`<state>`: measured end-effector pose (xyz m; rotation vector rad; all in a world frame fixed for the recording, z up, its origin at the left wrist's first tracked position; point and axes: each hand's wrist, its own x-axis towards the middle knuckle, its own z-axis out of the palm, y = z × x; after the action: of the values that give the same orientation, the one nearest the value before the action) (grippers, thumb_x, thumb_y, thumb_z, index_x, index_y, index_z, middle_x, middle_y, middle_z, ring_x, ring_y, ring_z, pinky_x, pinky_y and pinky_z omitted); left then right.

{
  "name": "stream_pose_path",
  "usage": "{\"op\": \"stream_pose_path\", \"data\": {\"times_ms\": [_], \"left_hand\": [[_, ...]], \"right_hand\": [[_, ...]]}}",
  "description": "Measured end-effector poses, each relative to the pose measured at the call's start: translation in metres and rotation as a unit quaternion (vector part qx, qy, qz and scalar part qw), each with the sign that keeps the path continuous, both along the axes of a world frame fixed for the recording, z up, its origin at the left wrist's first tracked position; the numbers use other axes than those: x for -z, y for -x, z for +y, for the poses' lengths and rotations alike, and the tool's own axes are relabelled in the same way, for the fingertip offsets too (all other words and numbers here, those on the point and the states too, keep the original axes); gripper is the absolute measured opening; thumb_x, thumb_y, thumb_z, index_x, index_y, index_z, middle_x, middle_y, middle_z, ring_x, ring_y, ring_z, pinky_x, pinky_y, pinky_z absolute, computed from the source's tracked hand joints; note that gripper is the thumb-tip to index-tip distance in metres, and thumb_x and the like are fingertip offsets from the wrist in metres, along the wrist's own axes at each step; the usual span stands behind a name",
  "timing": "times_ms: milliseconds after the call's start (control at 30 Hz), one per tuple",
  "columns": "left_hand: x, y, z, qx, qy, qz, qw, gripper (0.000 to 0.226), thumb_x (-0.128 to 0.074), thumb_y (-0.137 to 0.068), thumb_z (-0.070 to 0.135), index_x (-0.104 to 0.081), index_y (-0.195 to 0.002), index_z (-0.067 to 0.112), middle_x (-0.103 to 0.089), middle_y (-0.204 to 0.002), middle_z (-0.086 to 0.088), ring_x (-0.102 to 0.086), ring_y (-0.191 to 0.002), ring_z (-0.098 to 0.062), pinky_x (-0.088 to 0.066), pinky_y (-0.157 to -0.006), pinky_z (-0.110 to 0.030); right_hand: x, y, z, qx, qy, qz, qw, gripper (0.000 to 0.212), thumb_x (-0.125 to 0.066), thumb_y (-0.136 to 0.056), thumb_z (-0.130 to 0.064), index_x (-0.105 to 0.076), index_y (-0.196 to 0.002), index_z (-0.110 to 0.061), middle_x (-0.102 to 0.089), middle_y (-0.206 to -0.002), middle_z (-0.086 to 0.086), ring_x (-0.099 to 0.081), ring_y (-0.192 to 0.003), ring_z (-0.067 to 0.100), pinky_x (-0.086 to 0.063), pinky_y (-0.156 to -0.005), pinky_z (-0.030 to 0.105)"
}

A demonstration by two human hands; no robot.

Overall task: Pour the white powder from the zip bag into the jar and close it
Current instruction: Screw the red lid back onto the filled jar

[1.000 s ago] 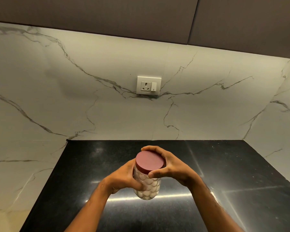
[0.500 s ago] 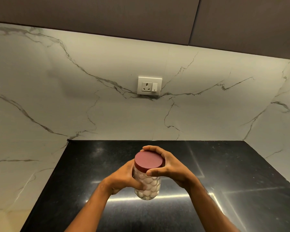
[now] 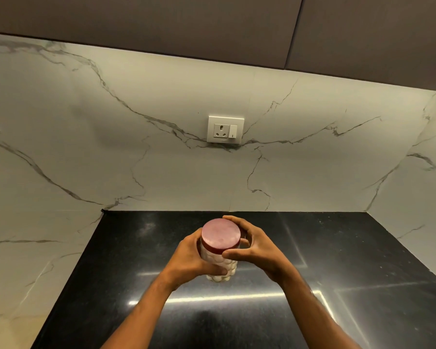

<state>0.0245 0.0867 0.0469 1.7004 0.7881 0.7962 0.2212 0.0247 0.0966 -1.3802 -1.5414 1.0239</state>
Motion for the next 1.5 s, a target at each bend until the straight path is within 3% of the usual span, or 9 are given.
{"op": "stream_pose_path", "data": {"times_ms": [200, 333, 533, 700, 833, 1100, 1267, 1367, 1500], "left_hand": [[0.003, -0.003, -0.003, -0.045, -0.029, 0.011, 0.999, 0.085, -0.097, -0.056, 0.028, -0.052, -0.128, 0.037, -0.067, -0.120, 0.011, -0.063, -0.113, -0.002, -0.055, -0.092, -0.020], [0.003, -0.001, -0.001, -0.039, -0.030, 0.012, 0.999, 0.084, -0.097, -0.055, 0.029, -0.052, -0.126, 0.038, -0.067, -0.121, 0.011, -0.062, -0.115, -0.003, -0.054, -0.089, -0.017], [0.003, -0.002, 0.001, -0.031, -0.031, 0.017, 0.999, 0.085, -0.096, -0.057, 0.026, -0.052, -0.129, 0.034, -0.066, -0.122, 0.011, -0.064, -0.114, -0.006, -0.056, -0.090, -0.020], [0.004, -0.002, 0.001, -0.042, -0.034, 0.026, 0.998, 0.085, -0.097, -0.055, 0.030, -0.051, -0.126, 0.040, -0.065, -0.120, 0.012, -0.065, -0.112, -0.007, -0.055, -0.087, -0.016], [0.003, 0.001, 0.003, -0.040, -0.035, 0.029, 0.998, 0.086, -0.095, -0.052, 0.034, -0.051, -0.126, 0.040, -0.064, -0.122, 0.012, -0.064, -0.113, -0.008, -0.056, -0.092, -0.021], [0.002, -0.002, 0.003, -0.049, -0.035, 0.037, 0.997, 0.088, -0.096, -0.055, 0.028, -0.050, -0.128, 0.037, -0.064, -0.122, 0.010, -0.064, -0.113, -0.012, -0.056, -0.093, -0.023], [0.001, -0.001, 0.003, -0.041, -0.033, 0.040, 0.998, 0.088, -0.096, -0.057, 0.022, -0.051, -0.133, 0.028, -0.064, -0.124, 0.008, -0.063, -0.116, -0.015, -0.055, -0.098, -0.030], [0.000, -0.004, 0.002, -0.031, -0.029, 0.043, 0.998, 0.089, -0.096, -0.058, 0.021, -0.051, -0.135, 0.024, -0.064, -0.126, 0.005, -0.063, -0.117, -0.016, -0.055, -0.100, -0.035], [0.000, -0.006, 0.001, -0.034, -0.028, 0.045, 0.998, 0.089, -0.096, -0.058, 0.020, -0.050, -0.134, 0.025, -0.064, -0.125, 0.006, -0.063, -0.116, -0.016, -0.054, -0.100, -0.033]], "right_hand": [[0.010, 0.013, 0.002, 0.064, -0.051, -0.032, 0.996, 0.081, -0.089, -0.062, -0.039, -0.044, -0.129, -0.031, -0.056, -0.127, -0.014, -0.059, -0.115, 0.002, -0.053, -0.095, 0.022], [0.009, 0.008, 0.004, 0.013, -0.020, -0.011, 1.000, 0.084, -0.088, -0.069, -0.026, -0.040, -0.137, -0.032, -0.051, -0.134, -0.014, -0.056, -0.120, 0.002, -0.051, -0.090, 0.017], [0.006, 0.005, 0.004, 0.015, -0.016, 0.001, 1.000, 0.076, -0.087, -0.070, -0.030, -0.047, -0.133, -0.037, -0.057, -0.129, -0.019, -0.058, -0.119, 0.006, -0.054, -0.094, 0.026], [0.012, 0.014, 0.005, 0.052, -0.046, -0.027, 0.997, 0.080, -0.088, -0.064, -0.038, -0.042, -0.130, -0.032, -0.052, -0.128, -0.015, -0.059, -0.114, 0.010, -0.054, -0.087, 0.018], [0.008, 0.007, 0.007, -0.001, -0.029, -0.051, 0.998, 0.090, -0.087, -0.070, -0.032, -0.035, -0.143, -0.029, -0.045, -0.139, -0.015, -0.052, -0.125, 0.008, -0.048, -0.099, 0.018], [0.010, 0.012, 0.009, 0.060, -0.074, -0.057, 0.994, 0.081, -0.090, -0.064, -0.035, -0.045, -0.130, -0.024, -0.054, -0.127, -0.011, -0.059, -0.114, 0.008, -0.052, -0.087, 0.015], [0.008, 0.003, 0.011, 0.004, -0.024, -0.047, 0.999, 0.089, -0.088, -0.068, -0.030, -0.037, -0.141, -0.028, -0.047, -0.138, -0.010, -0.053, -0.123, 0.010, -0.051, -0.093, 0.016], [0.007, 0.000, 0.012, -0.002, -0.024, -0.050, 0.998, 0.082, -0.088, -0.071, -0.026, -0.042, -0.138, -0.029, -0.050, -0.135, -0.011, -0.057, -0.118, 0.009, -0.053, -0.088, 0.018], [0.011, 0.004, 0.010, 0.047, -0.057, -0.067, 0.995, 0.081, -0.090, -0.064, -0.038, -0.046, -0.131, -0.027, -0.055, -0.127, -0.012, -0.061, -0.113, 0.011, -0.056, -0.090, 0.023]]}}
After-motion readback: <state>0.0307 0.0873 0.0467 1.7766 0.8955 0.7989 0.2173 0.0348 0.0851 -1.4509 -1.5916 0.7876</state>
